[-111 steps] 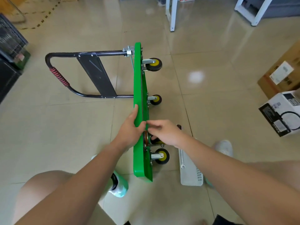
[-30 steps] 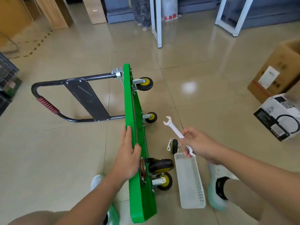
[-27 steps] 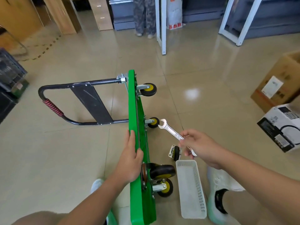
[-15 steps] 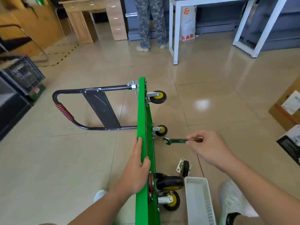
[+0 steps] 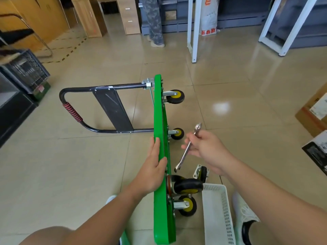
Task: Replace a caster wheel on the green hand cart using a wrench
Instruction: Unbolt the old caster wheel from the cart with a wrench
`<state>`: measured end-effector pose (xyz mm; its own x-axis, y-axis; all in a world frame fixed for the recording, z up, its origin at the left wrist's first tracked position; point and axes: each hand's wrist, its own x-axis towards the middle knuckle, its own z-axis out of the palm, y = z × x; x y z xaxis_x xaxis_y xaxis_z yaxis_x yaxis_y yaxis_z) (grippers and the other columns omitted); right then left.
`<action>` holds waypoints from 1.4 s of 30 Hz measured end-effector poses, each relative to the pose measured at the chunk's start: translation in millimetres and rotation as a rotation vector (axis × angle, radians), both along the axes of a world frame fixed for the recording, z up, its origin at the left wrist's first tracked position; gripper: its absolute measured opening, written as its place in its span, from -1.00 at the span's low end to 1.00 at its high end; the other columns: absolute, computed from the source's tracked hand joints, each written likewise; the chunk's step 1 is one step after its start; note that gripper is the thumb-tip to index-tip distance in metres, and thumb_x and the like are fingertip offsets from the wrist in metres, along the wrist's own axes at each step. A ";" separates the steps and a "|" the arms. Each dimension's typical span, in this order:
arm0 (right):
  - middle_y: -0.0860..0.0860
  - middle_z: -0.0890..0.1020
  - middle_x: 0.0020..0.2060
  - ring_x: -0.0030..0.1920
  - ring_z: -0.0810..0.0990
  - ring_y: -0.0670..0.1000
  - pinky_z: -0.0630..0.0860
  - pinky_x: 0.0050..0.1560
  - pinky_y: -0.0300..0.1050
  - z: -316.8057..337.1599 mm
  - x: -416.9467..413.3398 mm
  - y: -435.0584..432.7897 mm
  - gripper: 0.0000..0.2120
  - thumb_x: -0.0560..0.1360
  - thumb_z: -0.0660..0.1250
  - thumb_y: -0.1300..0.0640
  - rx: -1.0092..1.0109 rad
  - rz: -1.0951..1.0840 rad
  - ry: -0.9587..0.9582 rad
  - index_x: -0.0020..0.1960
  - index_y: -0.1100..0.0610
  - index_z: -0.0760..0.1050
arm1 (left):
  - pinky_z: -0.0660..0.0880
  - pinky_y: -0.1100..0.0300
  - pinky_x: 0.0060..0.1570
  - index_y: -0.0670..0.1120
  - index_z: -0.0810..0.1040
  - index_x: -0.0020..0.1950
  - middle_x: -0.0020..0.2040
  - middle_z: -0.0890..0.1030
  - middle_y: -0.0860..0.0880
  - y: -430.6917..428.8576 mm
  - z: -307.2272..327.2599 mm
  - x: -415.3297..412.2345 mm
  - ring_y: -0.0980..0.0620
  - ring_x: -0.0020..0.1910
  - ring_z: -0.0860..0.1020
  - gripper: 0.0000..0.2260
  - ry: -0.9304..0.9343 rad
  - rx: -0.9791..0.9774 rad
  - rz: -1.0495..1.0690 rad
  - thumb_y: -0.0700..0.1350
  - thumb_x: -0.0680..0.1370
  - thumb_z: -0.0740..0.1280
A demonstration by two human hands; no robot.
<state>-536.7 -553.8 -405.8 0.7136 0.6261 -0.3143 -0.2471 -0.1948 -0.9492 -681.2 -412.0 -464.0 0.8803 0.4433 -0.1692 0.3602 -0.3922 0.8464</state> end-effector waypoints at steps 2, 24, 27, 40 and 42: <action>0.06 0.64 0.00 -0.01 0.72 -0.04 0.64 0.03 -0.15 0.1 -4.3 6.7 -0.82 0.69 0.17 0.21 0.005 0.062 -0.051 0.05 0.05 0.53 | -0.12 0.79 0.15 0.10 -0.18 0.71 0.69 -0.25 0.19 4.7 -0.6 -1.8 0.48 0.51 -0.15 -0.35 0.011 -0.015 -0.019 -0.08 0.75 0.15; -0.05 0.72 -0.11 0.07 0.69 -0.04 0.58 0.27 0.06 -4.5 -75.8 -22.1 -0.74 0.69 0.12 0.30 0.052 0.287 -0.131 0.05 0.05 0.53 | 0.16 0.49 0.46 0.12 -0.06 0.72 0.71 -0.03 0.17 -11.6 11.2 -24.4 0.25 0.62 0.05 -0.41 -0.019 -0.220 0.072 -0.11 0.77 0.15; -0.09 0.72 -0.09 0.07 0.69 -0.08 0.56 0.29 0.06 -5.8 -80.7 -20.4 -0.75 0.68 0.15 0.26 0.032 0.313 -0.168 0.04 0.00 0.54 | 0.09 0.01 0.66 0.13 -0.06 0.72 0.71 0.07 0.14 -13.1 13.7 -28.7 0.16 0.66 0.10 -0.41 -0.029 -0.248 0.073 -0.03 0.77 0.18; -0.12 0.70 -0.13 0.02 0.64 -0.10 0.54 0.23 0.02 -13.5 -114.0 -26.3 -0.72 0.66 0.17 0.27 0.042 0.121 -0.301 0.01 -0.07 0.53 | 0.10 -0.04 0.66 0.18 -0.08 0.71 0.71 0.09 0.09 -24.8 3.5 -33.0 0.10 0.66 0.15 -0.44 -0.089 -0.314 0.133 -0.06 0.78 0.11; -0.11 0.70 -0.13 0.00 0.64 -0.10 0.55 0.18 -0.04 -14.2 -115.9 -27.8 -0.75 0.67 0.17 0.28 0.048 0.106 -0.301 0.01 -0.02 0.52 | 0.08 -0.03 0.67 0.17 -0.07 0.71 0.71 0.06 0.12 -24.7 1.7 -33.1 0.13 0.66 0.12 -0.45 -0.105 -0.309 0.134 -0.09 0.78 0.08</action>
<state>-652.6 -581.7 -420.0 0.6997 0.7113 -0.0670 0.0654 -0.1572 -0.9854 -714.3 -436.7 -462.3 0.8372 0.4982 -0.2257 0.2963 -0.0663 0.9528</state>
